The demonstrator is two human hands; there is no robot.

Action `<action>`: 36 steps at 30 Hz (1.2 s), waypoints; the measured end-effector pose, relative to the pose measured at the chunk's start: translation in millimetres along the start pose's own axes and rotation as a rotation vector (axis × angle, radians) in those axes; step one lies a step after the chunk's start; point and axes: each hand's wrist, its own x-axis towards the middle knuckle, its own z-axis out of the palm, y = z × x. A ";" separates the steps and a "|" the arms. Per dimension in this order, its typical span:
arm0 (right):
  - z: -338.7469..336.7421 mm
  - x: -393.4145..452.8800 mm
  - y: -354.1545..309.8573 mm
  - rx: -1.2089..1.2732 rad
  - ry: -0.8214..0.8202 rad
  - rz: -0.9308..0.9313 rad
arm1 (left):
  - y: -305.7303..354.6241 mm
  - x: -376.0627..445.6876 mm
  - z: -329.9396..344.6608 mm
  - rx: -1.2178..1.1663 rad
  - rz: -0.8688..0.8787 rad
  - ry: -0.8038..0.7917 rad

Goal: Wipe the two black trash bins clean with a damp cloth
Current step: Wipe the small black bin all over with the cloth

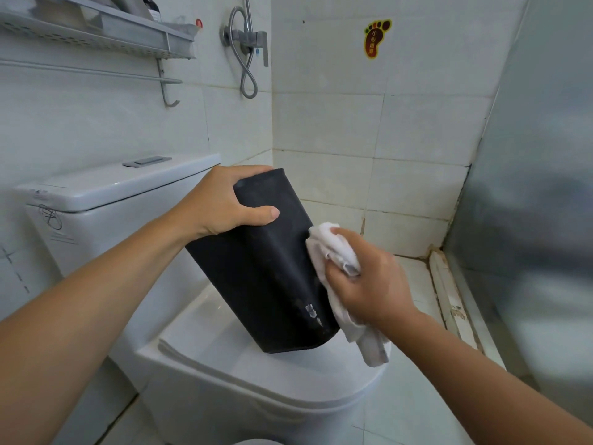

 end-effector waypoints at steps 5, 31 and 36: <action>0.9 5.9 -7.7 0.020 0.048 0.069 | 2.8 2.7 5.6 0.025 0.005 0.013; 5.0 47.3 -31.5 -0.024 0.088 -0.152 | 15.5 -0.3 6.2 0.074 0.109 -0.098; 1.7 3.6 -5.4 -0.044 0.047 -0.255 | 9.2 1.0 2.9 0.018 0.069 -0.061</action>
